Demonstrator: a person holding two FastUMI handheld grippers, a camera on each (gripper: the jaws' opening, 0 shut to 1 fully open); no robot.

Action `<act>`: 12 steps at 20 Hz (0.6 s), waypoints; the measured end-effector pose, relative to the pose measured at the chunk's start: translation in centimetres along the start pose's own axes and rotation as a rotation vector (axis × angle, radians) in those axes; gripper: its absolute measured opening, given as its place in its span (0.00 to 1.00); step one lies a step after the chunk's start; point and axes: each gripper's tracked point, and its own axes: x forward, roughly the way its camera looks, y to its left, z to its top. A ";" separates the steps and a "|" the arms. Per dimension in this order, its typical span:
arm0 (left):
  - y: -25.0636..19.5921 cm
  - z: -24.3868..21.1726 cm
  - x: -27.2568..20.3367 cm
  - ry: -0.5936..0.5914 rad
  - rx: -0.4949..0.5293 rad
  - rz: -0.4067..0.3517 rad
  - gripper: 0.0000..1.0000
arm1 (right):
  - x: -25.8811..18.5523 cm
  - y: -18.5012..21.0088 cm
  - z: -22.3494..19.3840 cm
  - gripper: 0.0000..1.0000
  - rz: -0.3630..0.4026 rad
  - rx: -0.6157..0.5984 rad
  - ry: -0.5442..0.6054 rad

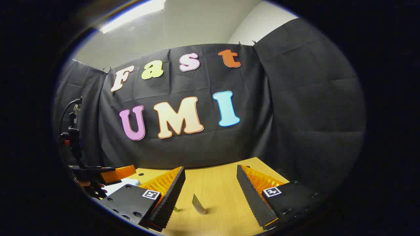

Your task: First open the suitcase, pack the skin care products into it, and then close the suitcase.

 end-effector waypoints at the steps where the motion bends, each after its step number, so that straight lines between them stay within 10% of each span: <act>1: 0.1 -0.1 0.0 0.003 0.000 0.006 0.95 | 0.1 -0.1 0.0 0.98 0.001 -0.003 0.002; 12: 2.4 -2.0 0.6 0.079 0.022 0.098 0.93 | 0.8 -1.0 -1.2 0.98 0.021 -0.018 0.039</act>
